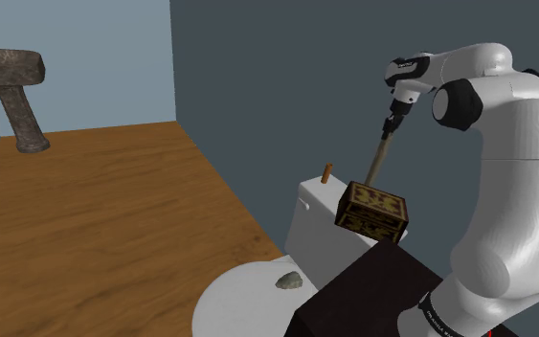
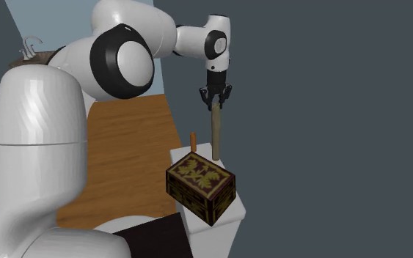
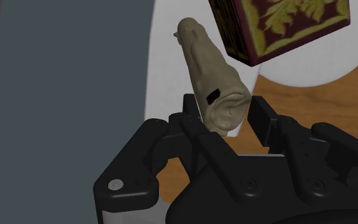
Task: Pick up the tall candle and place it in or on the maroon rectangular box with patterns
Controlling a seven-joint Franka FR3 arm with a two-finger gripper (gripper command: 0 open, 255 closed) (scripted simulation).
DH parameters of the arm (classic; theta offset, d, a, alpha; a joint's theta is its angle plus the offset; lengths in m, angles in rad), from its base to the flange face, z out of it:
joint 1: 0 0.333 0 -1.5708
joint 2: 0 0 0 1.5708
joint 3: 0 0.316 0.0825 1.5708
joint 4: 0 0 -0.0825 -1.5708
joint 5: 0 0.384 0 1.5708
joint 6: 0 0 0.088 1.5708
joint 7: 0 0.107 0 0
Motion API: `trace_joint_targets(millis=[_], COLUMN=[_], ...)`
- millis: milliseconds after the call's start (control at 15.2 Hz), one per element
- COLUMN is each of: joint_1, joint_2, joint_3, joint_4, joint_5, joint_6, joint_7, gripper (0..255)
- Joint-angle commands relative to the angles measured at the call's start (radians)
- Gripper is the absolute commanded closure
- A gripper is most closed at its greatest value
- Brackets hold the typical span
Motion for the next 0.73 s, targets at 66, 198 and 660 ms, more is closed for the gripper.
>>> trace_joint_targets(millis=[66,198,660], joint_1=[-0.005,-0.008,-0.027], joint_2=[-0.006,-0.007,-0.001], joint_3=[-0.003,-0.004,-0.005], joint_4=[0.035,0.061,0.168], joint_5=[-0.004,-0.005,-0.005], joint_6=[-0.038,-0.064,-0.162], joint_7=[0.004,0.006,0.014], gripper=[255,255,255])
